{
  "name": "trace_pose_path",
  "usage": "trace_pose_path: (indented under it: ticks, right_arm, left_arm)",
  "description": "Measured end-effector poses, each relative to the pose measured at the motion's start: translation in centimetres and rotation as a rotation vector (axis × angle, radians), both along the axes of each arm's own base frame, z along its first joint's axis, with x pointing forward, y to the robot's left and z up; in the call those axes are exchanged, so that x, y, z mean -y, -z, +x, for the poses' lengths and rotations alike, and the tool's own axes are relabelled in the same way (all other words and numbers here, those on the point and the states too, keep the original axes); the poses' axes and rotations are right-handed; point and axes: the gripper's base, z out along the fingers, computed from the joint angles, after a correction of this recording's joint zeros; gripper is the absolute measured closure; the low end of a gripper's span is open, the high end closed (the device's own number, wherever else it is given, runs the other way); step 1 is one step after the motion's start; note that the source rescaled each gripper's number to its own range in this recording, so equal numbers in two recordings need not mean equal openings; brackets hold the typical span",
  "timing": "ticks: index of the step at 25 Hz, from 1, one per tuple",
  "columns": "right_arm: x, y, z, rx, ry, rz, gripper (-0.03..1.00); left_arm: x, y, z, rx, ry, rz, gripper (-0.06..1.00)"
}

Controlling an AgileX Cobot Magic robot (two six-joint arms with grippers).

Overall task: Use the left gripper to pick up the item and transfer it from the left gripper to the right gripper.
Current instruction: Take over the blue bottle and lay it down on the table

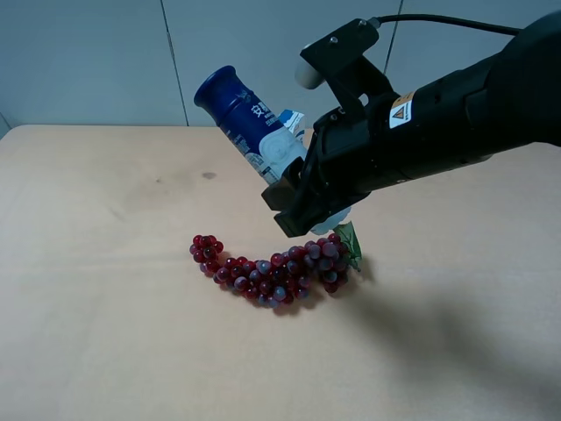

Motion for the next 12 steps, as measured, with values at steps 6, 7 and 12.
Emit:
trace_pose_path:
  ticks: [6,7,12]
  right_arm:
    - [0.00,0.00,0.00,-0.009,0.009,0.006,0.97]
    - [0.00,0.01,-0.01,-0.014,0.013,0.009,0.97]
    - [0.39,0.39,-0.10,-0.103,0.056,0.001,0.97]
  left_arm:
    - [-0.02,0.00,0.00,0.000,-0.001,0.002,0.01]
    - [-0.02,0.00,0.00,0.000,-0.001,0.002,0.01]
    - [-0.02,0.00,0.00,0.000,-0.002,0.001,0.01]
